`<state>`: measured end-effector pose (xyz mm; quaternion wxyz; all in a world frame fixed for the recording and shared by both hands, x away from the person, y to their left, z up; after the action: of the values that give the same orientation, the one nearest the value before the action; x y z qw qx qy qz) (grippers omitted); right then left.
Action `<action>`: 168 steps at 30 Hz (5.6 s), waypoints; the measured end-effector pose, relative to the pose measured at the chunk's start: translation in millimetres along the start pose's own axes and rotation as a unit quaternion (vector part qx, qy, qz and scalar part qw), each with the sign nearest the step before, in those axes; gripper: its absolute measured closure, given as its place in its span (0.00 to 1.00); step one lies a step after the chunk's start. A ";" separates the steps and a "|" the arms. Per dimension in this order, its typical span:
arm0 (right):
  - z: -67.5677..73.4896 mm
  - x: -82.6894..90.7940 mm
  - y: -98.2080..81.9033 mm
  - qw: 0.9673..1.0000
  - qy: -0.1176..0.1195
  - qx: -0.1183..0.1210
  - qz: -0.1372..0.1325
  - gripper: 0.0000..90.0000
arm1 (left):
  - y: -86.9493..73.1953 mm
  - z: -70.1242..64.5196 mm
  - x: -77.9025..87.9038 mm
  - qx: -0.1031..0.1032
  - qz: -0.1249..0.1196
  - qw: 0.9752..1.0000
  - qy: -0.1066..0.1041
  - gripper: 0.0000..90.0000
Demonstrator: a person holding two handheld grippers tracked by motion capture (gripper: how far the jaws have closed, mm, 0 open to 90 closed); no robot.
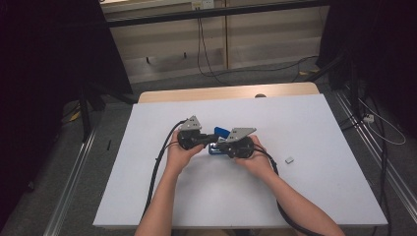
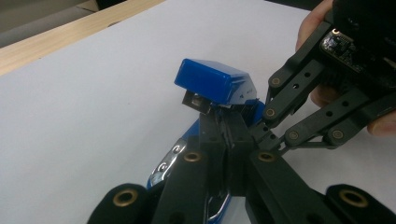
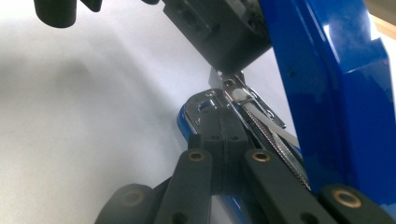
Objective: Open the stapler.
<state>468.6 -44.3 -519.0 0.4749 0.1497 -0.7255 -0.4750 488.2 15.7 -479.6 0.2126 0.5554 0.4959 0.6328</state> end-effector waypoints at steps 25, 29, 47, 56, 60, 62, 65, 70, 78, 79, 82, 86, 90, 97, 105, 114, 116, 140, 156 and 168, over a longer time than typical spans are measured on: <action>-1.8 0.9 1.7 0.999 -0.022 -0.024 -0.013 1.00 | 9.6 -4.7 0.9 -0.007 0.004 1.000 -0.001 1.00; -8.0 6.7 13.0 0.996 -0.054 -0.051 -0.049 1.00 | 10.5 -2.6 2.5 -0.010 0.001 1.000 -0.003 1.00; -12.1 5.3 13.4 0.990 -0.108 -0.057 -0.065 1.00 | 5.9 1.9 5.2 0.007 0.000 1.000 -0.001 0.99; -13.6 6.4 12.5 0.990 -0.109 -0.057 -0.065 1.00 | -4.1 6.6 -3.1 0.027 0.020 0.999 0.007 0.99; -13.2 6.5 12.2 0.991 -0.107 -0.056 -0.062 1.00 | -0.7 14.0 -3.0 0.039 0.007 0.999 0.027 0.99; -12.6 5.9 11.6 0.991 -0.106 -0.054 -0.061 1.00 | 1.8 13.4 -3.5 0.039 -0.005 0.999 0.020 0.99; -11.7 4.7 11.8 0.991 -0.106 -0.055 -0.062 1.00 | 5.1 13.2 -2.4 0.031 -0.011 0.999 0.020 0.99; -12.3 3.7 14.5 0.990 -0.107 -0.067 -0.068 1.00 | 13.7 10.3 -0.4 0.013 -0.019 0.999 0.023 1.00; -15.4 3.9 20.4 0.987 -0.126 -0.066 -0.075 1.00 | 13.5 12.0 1.4 0.020 -0.027 0.999 0.022 1.00; -15.4 4.2 20.9 0.986 -0.126 -0.069 -0.078 1.00 | 11.2 13.5 2.5 0.021 -0.022 0.999 0.026 1.00; -18.4 6.2 20.2 0.985 -0.132 -0.073 -0.079 1.00 | 5.1 16.2 1.8 0.031 -0.019 0.999 0.029 1.00; -22.1 8.4 18.5 0.984 -0.142 -0.073 -0.078 1.00 | -7.7 20.6 -3.5 0.041 -0.005 0.998 0.038 1.00; -19.9 6.6 16.9 0.985 -0.140 -0.073 -0.075 1.00 | -11.0 21.3 -4.8 0.050 -0.001 0.998 0.039 1.00; -16.1 3.6 17.7 0.985 -0.139 -0.072 -0.077 1.00 | -14.1 18.4 -7.6 0.042 0.009 0.998 0.039 1.00; -16.7 8.9 23.1 0.984 -0.152 -0.056 -0.078 1.00 | -16.7 16.2 -11.4 0.027 0.022 0.998 0.043 1.00; -17.1 15.4 26.8 0.982 -0.162 -0.052 -0.078 1.00 | -22.6 16.0 -15.7 0.028 0.030 0.998 0.043 1.00; -19.0 19.0 29.4 0.981 -0.171 -0.048 -0.080 1.00 | -23.1 16.5 -15.3 0.026 0.031 0.998 0.042 1.00; -48.1 63.0 25.3 0.973 -0.217 -0.051 -0.058 1.00 | -23.7 14.7 -15.5 0.019 0.025 0.998 0.047 1.00; -61.4 70.1 -5.1 0.972 -0.218 -0.072 -0.038 1.00 | -24.1 14.4 -15.2 0.022 0.027 0.998 0.044 1.00; -66.7 66.4 -33.2 0.974 -0.205 -0.096 -0.022 1.00 | -24.1 14.3 -15.2 0.023 0.030 0.998 0.045 1.00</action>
<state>482.8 -141.9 -503.8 0.3179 0.0186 -0.7552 -0.5730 498.9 18.9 -509.5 0.1583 0.5458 0.5026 0.6515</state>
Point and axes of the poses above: each handheld gripper's, and its own axes: x roughly backward along the jaws, y roughly out of its top, z roughly to its left, the point moved 10 cm from there along -x, roughly forward along the jaws, and after that the axes turned 3 degrees about x, right-handed, at the moved point
